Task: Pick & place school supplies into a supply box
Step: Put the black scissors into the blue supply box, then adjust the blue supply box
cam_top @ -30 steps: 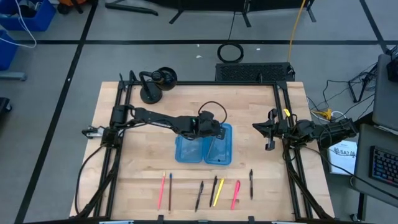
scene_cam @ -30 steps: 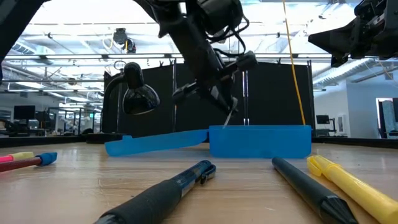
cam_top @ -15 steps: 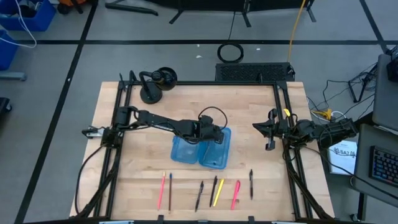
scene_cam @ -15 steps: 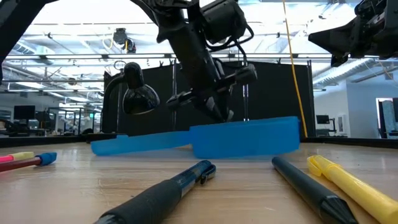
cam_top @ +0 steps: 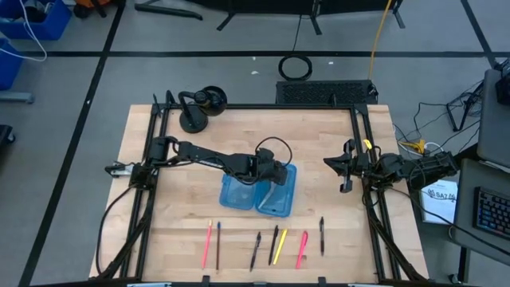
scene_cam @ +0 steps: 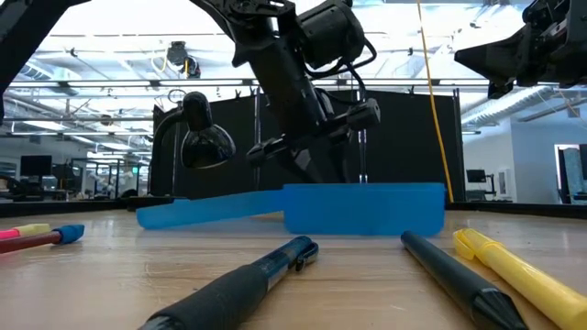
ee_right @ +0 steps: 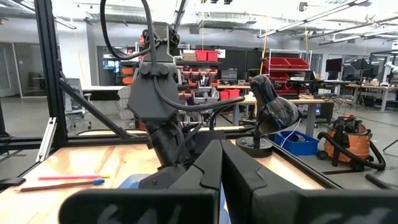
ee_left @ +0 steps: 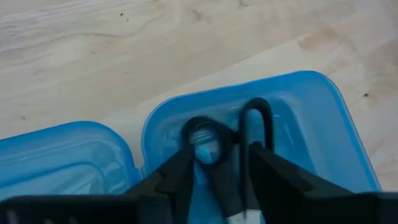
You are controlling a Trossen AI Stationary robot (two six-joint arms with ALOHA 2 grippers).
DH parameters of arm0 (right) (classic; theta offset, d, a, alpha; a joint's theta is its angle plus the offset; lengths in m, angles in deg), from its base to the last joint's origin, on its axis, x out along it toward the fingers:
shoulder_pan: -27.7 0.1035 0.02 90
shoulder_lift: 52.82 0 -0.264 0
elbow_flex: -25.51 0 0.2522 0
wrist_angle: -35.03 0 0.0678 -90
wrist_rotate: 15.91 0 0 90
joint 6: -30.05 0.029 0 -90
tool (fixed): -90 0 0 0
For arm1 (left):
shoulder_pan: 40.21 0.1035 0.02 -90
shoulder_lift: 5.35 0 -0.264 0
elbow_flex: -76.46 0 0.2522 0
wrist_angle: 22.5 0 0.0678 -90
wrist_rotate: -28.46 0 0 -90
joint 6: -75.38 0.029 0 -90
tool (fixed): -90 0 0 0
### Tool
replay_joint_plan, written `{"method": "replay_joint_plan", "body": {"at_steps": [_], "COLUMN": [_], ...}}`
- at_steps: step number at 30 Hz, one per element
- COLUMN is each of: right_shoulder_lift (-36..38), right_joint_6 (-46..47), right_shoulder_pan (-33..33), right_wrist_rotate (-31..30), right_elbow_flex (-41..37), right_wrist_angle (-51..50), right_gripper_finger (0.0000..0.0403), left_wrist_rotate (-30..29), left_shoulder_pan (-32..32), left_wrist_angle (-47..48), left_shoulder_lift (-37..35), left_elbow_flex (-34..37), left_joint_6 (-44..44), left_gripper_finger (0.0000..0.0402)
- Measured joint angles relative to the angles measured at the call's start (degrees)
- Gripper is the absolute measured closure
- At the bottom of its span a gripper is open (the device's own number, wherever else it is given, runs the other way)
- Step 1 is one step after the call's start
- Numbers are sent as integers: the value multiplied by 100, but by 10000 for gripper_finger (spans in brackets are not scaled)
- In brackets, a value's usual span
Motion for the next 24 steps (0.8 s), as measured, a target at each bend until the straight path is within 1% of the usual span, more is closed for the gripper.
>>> {"method": "replay_joint_plan", "body": {"at_steps": [3, 7, 8, 10, 12, 14, 16, 19, 20, 24], "right_shoulder_lift": [0, 0, 0, 0, 0, 0, 0, 0, 0, 0], "right_joint_6": [2, 2, 2, 2, 2, 2, -2, -2, -1, 2], "right_shoulder_pan": [0, 0, 0, 0, 0, 0, 0, 1, 2, 0], "right_wrist_rotate": [0, -1, 1, 1, 2, 2, 2, -2, -2, -3], "right_elbow_flex": [1, 1, 0, 1, 1, -1, 1, 1, 0, -1], "right_wrist_angle": [0, -1, -2, -5, -22, -61, -85, -87, -88, -87], "right_gripper_finger": [403, 403, 403, 403, 403, 403, 403, 403, 403, 403], "left_wrist_rotate": [-18, 15, 136, 560, 976, 1118, 1078, 980, 944, 647], "left_shoulder_pan": [-3, -9, -18, -85, -285, -622, -1004, -1524, -1662, -2055], "left_wrist_angle": [-35, -60, -51, -59, -7, 80, 10, -237, -359, -897], "left_shoulder_lift": [-12, -261, -389, -643, -860, -981, -1001, -876, -795, -368], "left_elbow_flex": [1, 8, 8, 5, -1, 1, 1, 1, -1, 5], "left_joint_6": [150, 858, 1170, 1968, 2671, 3226, 3674, 4101, 4192, 4452], "left_gripper_finger": [220, 219, 223, 234, 252, 279, 314, 379, 389, 397]}}
